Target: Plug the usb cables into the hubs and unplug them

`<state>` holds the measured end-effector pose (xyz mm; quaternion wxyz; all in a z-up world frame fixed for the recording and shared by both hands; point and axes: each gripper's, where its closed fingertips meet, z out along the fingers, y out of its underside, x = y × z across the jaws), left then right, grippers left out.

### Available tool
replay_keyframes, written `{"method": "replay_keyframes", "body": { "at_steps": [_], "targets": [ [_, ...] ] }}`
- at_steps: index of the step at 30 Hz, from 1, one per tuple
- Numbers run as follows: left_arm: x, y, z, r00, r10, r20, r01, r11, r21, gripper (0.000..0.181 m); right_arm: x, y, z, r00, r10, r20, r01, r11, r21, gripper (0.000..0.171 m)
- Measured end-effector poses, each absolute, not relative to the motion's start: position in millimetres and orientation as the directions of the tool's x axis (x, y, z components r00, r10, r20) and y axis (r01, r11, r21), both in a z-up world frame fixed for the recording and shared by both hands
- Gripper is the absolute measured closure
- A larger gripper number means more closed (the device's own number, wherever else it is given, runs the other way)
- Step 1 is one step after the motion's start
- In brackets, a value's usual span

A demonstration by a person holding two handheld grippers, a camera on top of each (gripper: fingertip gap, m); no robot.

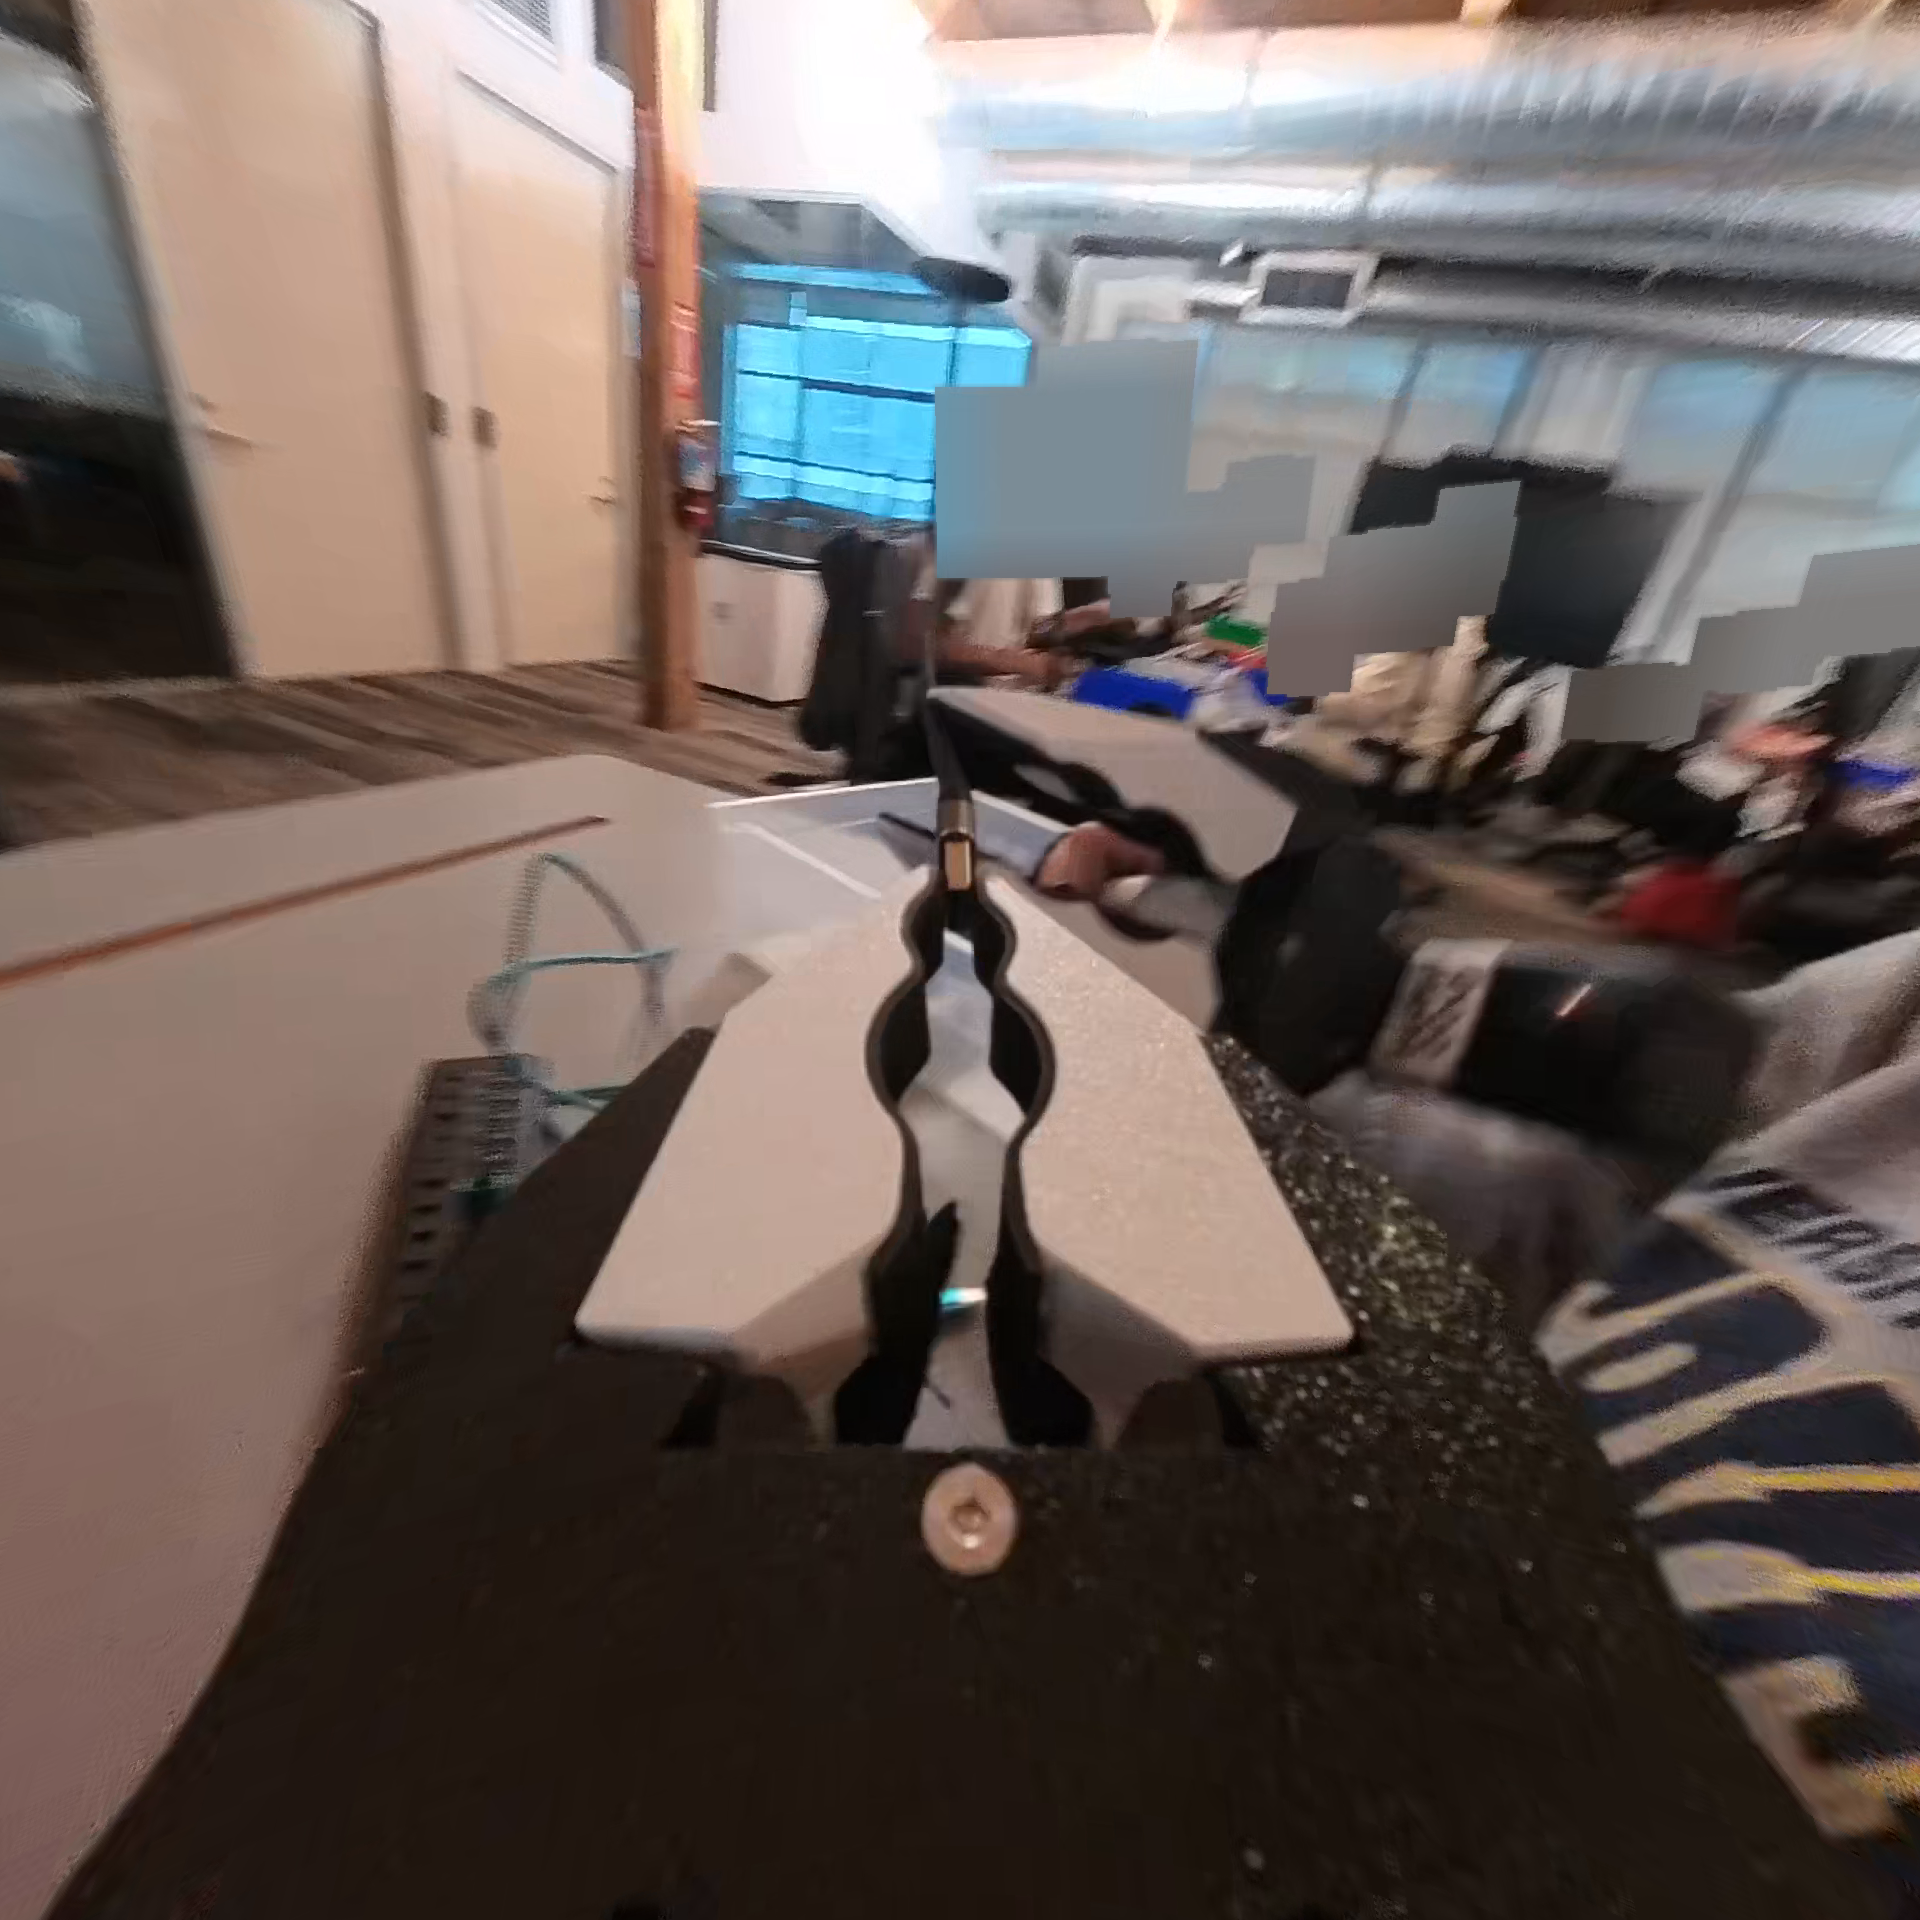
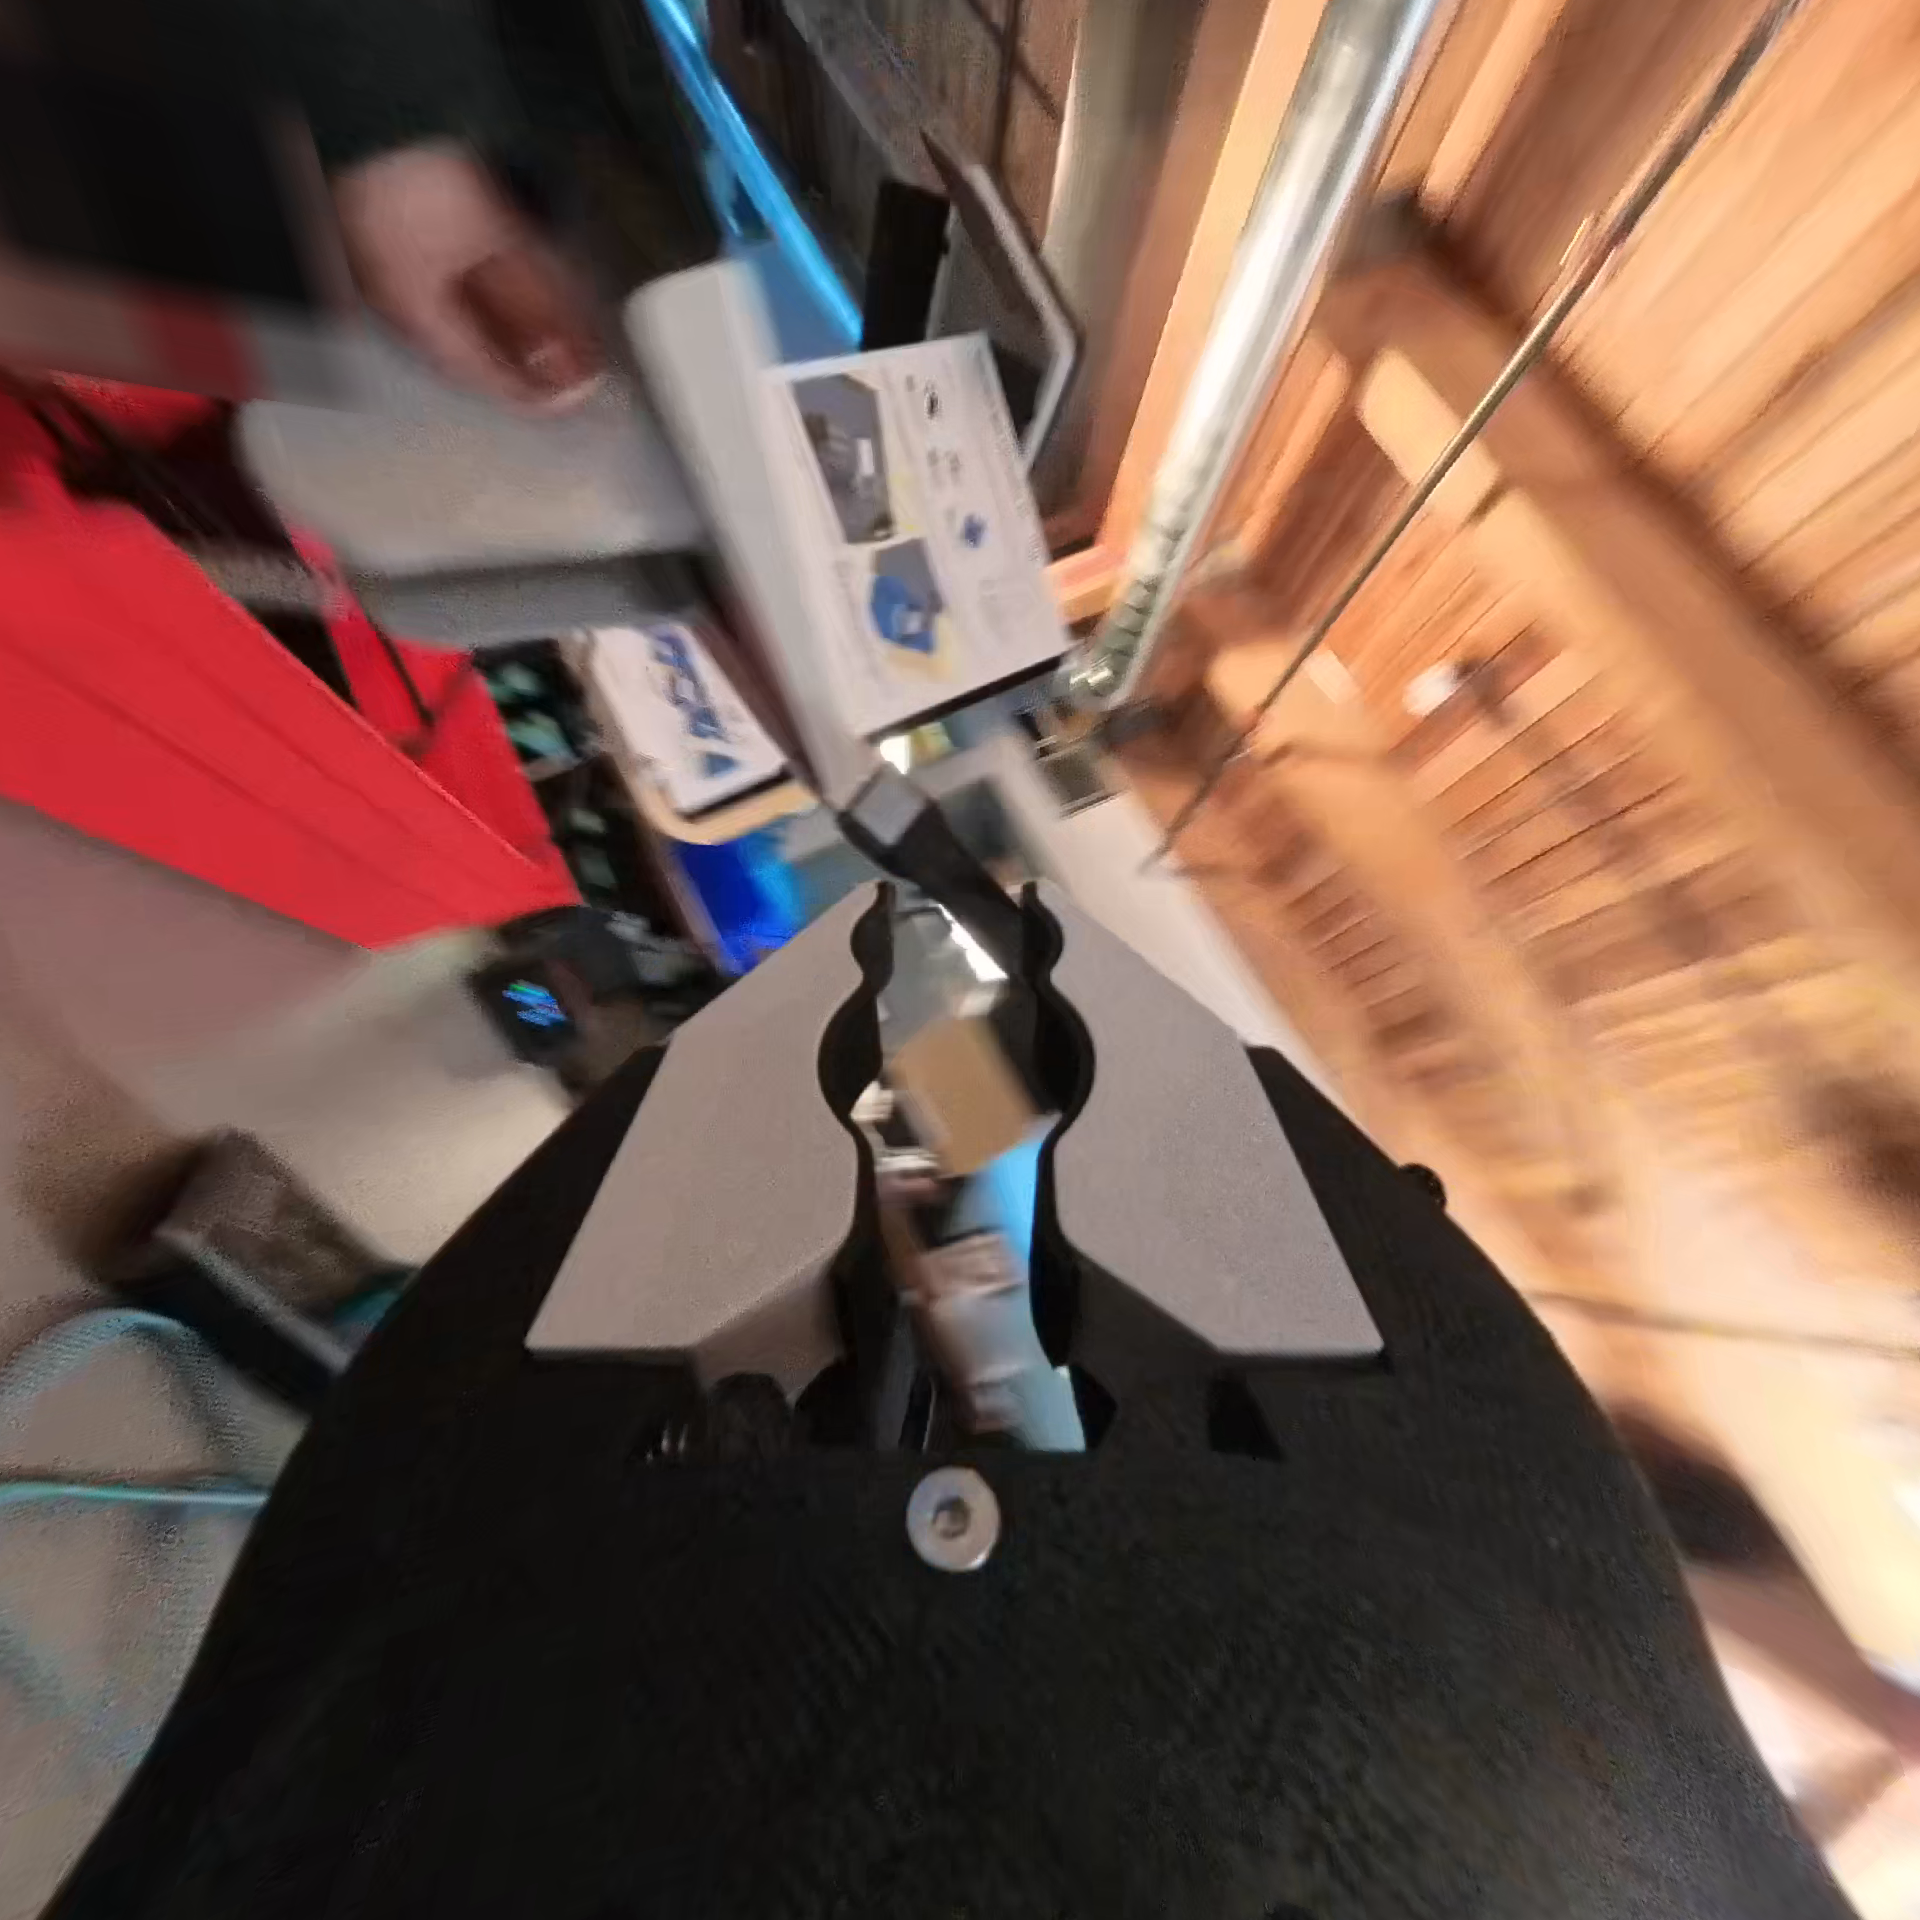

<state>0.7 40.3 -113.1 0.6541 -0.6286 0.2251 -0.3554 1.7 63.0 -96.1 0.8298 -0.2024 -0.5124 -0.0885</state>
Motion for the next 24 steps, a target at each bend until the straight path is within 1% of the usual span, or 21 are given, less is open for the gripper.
{"method": "replay_keyframes", "body": {
  "at_steps": [2, 3, 4, 6, 8, 10, 12, 13, 14, 16, 17, 20, 24],
  "targets": [
    [-5.5, 41.6, -108.4, 0.716, -0.696, 0.055, 0.114, 0.039, -0.993, 0.179, -0.5, 64.8, -94.0, 0.458, 0.372, 0.807, 0.217, 0.834, -0.507, 0.148],
    [-7.5, 40.8, -103.8, 0.728, -0.684, 0.046, 0.120, 0.061, -0.991, 0.179, -1.4, 63.7, -93.5, 0.435, 0.506, 0.745, 0.146, 0.777, -0.613, 0.147],
    [-10.3, 40.1, -98.9, 0.736, -0.675, 0.050, 0.142, 0.082, -0.986, 0.179, -1.2, 60.3, -91.7, 0.402, 0.616, 0.677, 0.069, 0.717, -0.694, 0.144],
    [-19.3, 38.6, -88.8, 0.738, -0.669, 0.085, 0.220, 0.119, -0.968, 0.179, 4.4, 52.4, -81.9, 0.346, 0.764, 0.545, -0.092, 0.606, -0.790, 0.138],
    [-29.4, 37.2, -81.2, 0.729, -0.672, 0.132, 0.300, 0.140, -0.943, 0.180, 10.5, 48.1, -74.3, 0.302, 0.834, 0.462, -0.196, 0.529, -0.826, 0.135],
    [-31.8, 34.2, -76.5, 0.695, -0.700, 0.161, 0.359, 0.144, -0.922, 0.180, 6.4, 44.7, -77.9, 0.202, 0.908, 0.367, -0.219, 0.407, -0.887, 0.141],
    [-27.8, 32.7, -75.6, 0.646, -0.737, 0.198, 0.408, 0.115, -0.906, 0.180, -3.6, 41.0, -84.2, 0.058, 0.983, 0.172, -0.215, 0.181, -0.960, 0.139],
    [-24.5, 31.7, -75.4, 0.620, -0.756, 0.209, 0.428, 0.103, -0.898, 0.180, -6.1, 38.3, -83.7, -0.011, 0.997, 0.072, -0.232, 0.068, -0.970, 0.136],
    [-21.1, 30.5, -75.3, 0.595, -0.773, 0.220, 0.446, 0.090, -0.890, 0.180, -5.7, 35.9, -80.3, -0.074, 0.997, -0.018, -0.268, -0.037, -0.963, 0.137],
    [-15.6, 29.9, -76.5, 0.567, -0.790, 0.232, 0.464, 0.073, -0.883, 0.180, -3.2, 37.5, -74.9, -0.157, 0.976, -0.153, -0.320, -0.197, -0.927, 0.144],
    [-12.6, 29.7, -77.4, 0.555, -0.798, 0.234, 0.465, 0.065, -0.883, 0.180, -3.4, 37.7, -75.4, -0.193, 0.961, -0.198, -0.316, -0.252, -0.915, 0.148],
    [-3.2, 29.0, -80.1, 0.524, -0.818, 0.239, 0.465, 0.040, -0.884, 0.180, -4.5, 37.2, -77.5, -0.272, 0.923, -0.273, -0.297, -0.350, -0.888, 0.154],
    [1.7, 30.7, -82.5, 0.504, -0.824, 0.258, 0.473, 0.013, -0.881, 0.180, -0.6, 38.4, -73.2, -0.317, 0.901, -0.297, -0.326, -0.397, -0.858, 0.162]
  ]
}}
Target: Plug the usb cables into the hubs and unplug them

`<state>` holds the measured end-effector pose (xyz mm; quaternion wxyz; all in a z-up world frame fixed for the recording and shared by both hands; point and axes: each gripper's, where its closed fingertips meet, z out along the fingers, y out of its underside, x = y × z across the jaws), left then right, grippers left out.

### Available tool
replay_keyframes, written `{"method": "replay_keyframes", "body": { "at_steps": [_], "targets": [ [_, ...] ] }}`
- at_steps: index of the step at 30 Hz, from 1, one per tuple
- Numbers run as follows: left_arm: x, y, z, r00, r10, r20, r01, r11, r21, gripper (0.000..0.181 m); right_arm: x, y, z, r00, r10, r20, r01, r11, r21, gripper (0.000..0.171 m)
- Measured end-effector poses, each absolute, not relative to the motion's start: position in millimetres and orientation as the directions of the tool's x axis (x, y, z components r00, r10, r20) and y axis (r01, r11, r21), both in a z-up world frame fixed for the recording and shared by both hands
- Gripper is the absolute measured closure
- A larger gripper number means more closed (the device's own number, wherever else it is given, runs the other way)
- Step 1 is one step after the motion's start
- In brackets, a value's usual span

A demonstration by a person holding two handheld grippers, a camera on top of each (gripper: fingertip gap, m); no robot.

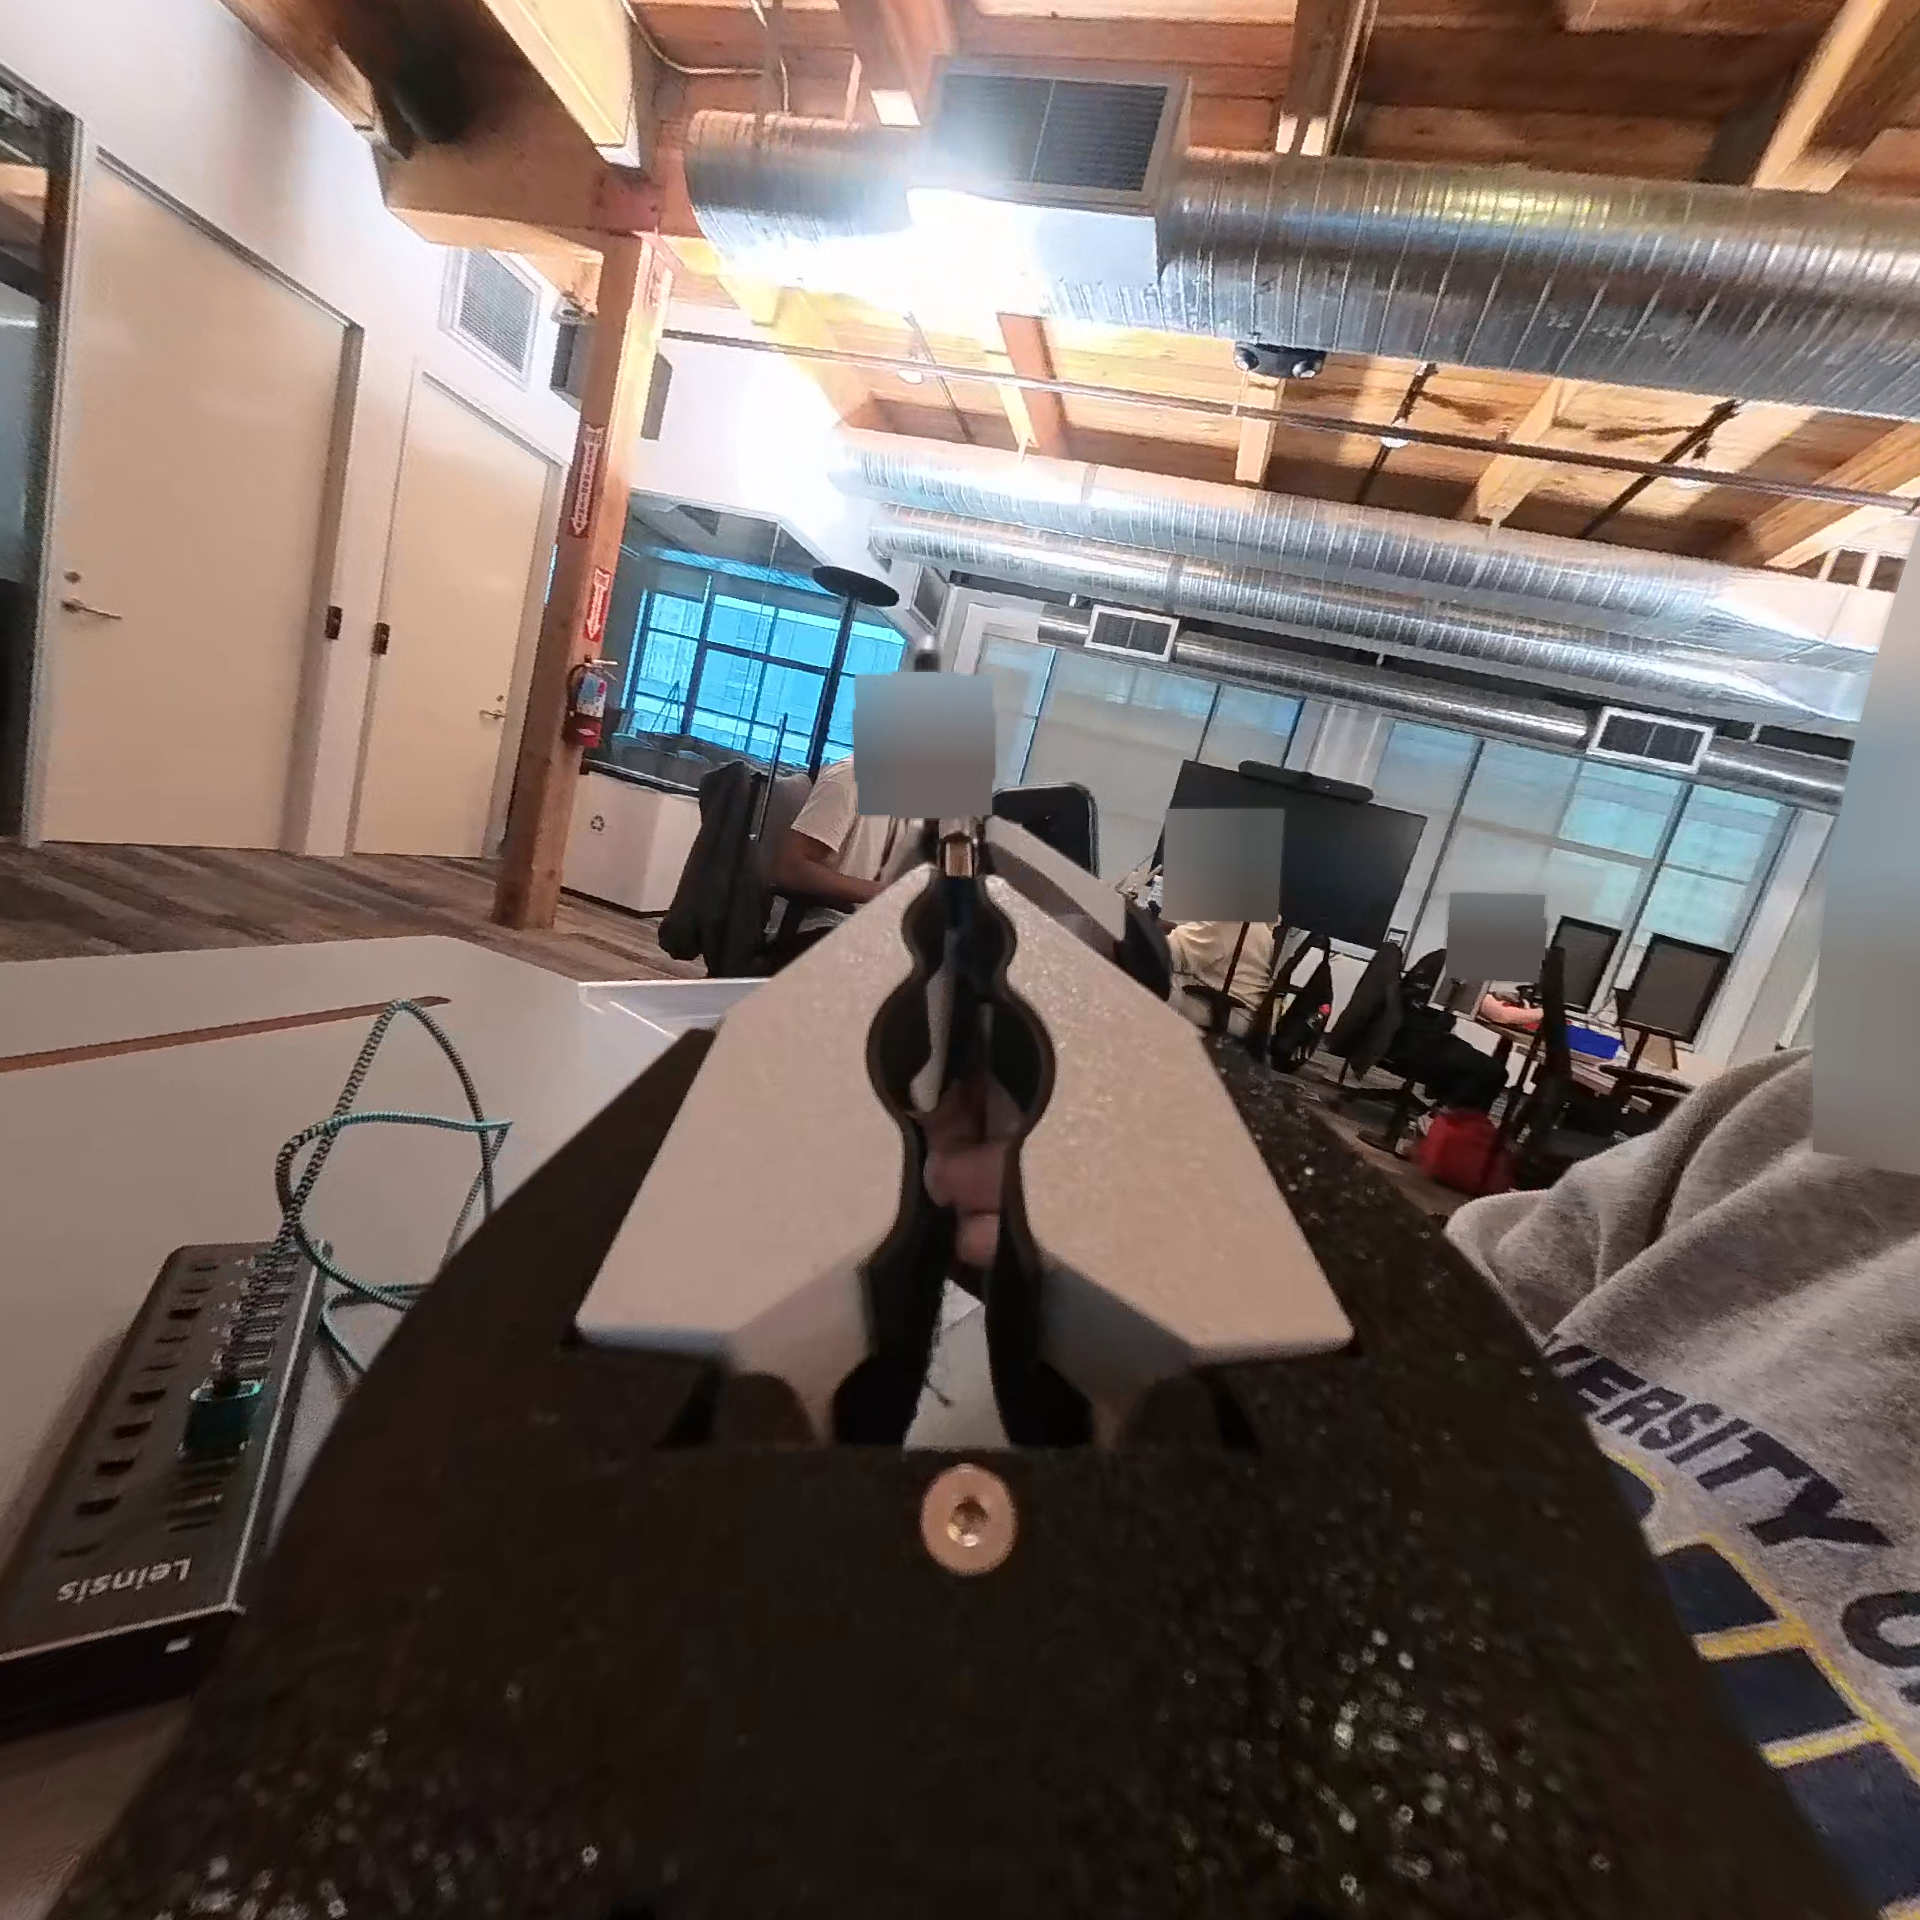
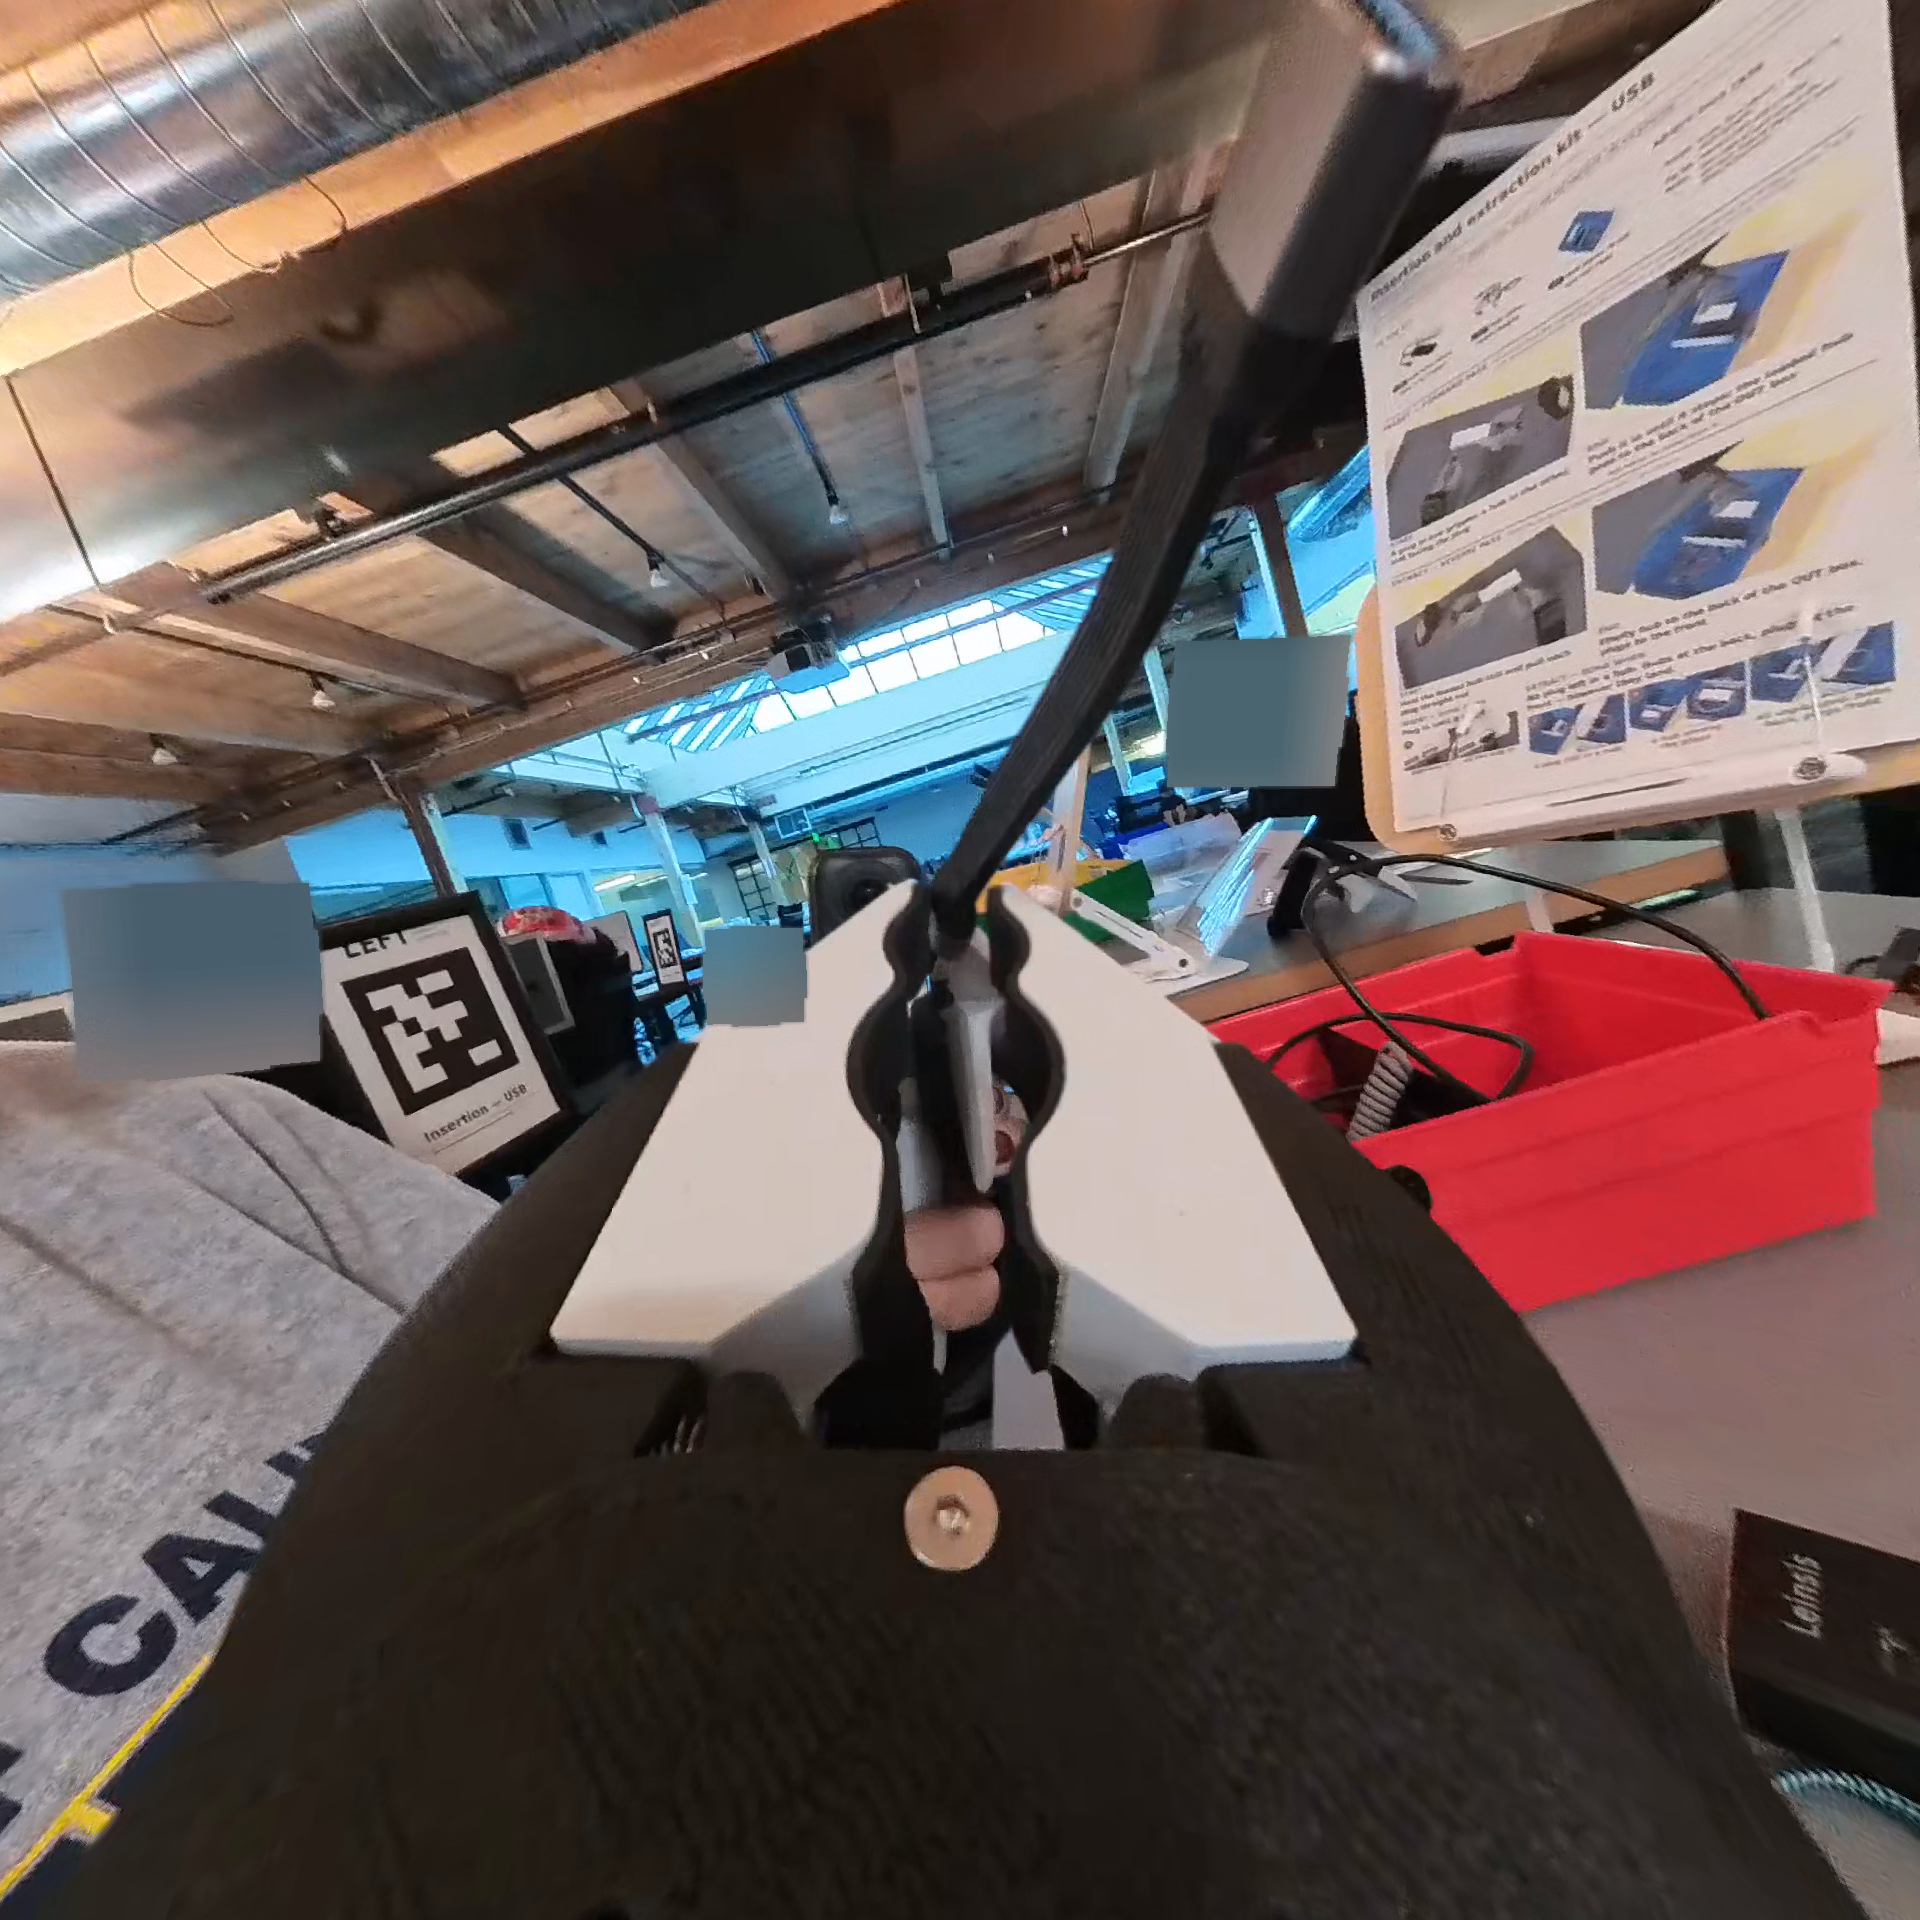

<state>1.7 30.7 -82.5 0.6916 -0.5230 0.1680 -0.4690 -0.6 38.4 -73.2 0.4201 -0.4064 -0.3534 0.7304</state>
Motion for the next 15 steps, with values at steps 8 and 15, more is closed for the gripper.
{"method": "replay_keyframes", "body": {
  "at_steps": [8, 15],
  "targets": [
    [-1.7, 26.1, -80.4, 0.461, -0.845, 0.273, 0.524, 0.011, -0.852, 0.146, 13.9, 43.8, -61.0, -0.570, 0.683, -0.457, -0.291, -0.687, -0.665, 0.166],
    [-5.7, 33.2, -93.9, 0.627, -0.759, 0.172, 0.369, 0.096, -0.924, 0.150, 32.3, 73.9, -59.3, -0.802, 0.275, -0.531, -0.107, -0.940, -0.324, 0.166]
  ]
}}
